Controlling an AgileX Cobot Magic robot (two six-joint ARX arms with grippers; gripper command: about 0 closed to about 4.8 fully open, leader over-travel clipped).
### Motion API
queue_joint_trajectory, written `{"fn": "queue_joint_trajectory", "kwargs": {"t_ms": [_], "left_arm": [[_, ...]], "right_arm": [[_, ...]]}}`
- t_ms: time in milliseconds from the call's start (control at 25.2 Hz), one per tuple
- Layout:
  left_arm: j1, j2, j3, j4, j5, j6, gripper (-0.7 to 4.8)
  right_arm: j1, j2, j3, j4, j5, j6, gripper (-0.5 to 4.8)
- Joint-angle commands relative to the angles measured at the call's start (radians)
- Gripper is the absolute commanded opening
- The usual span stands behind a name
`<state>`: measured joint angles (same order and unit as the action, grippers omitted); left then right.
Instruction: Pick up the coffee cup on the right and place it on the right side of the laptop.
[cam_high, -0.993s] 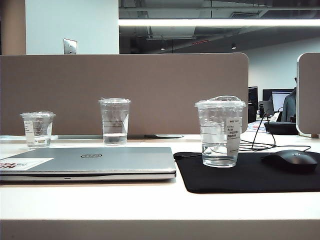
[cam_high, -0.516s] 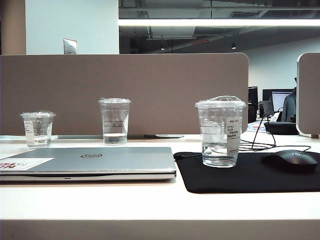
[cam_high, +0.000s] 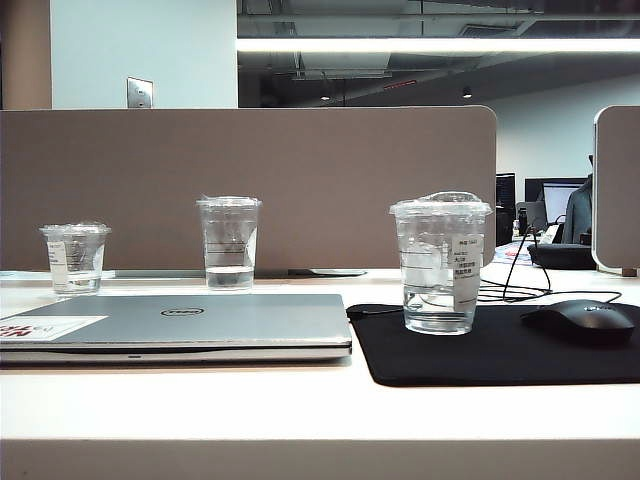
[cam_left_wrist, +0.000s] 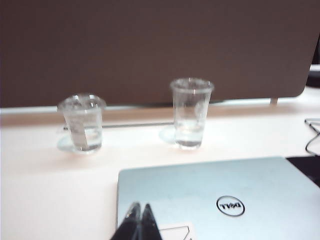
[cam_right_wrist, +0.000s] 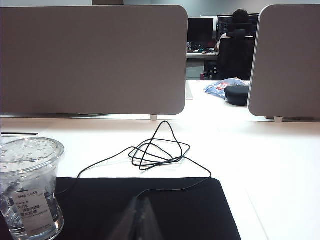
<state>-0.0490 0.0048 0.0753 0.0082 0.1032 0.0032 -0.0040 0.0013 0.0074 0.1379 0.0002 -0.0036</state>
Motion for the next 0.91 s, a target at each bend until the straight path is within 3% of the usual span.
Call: {"fn": "queue_joint_trajectory", "kwargs": {"t_ms": [40,516,914], "left_arm": [[-0.001,-0.002,-0.022,0.016,0.002,-0.003,-0.06],[-0.002,-0.002,-0.069,0.024,-0.103,-0.004,-0.06],[-0.001,-0.002,-0.069,0.023,-0.101,-0.003,-0.05]], "right_arm": [[0.000,-0.002,-0.006,0.016,0.005,0.003,-0.08],[0.000,-0.002,-0.006,0.016,0.005,0.003,-0.08],[0.000,-0.002,-0.006,0.016,0.005,0.003,-0.08]]}}
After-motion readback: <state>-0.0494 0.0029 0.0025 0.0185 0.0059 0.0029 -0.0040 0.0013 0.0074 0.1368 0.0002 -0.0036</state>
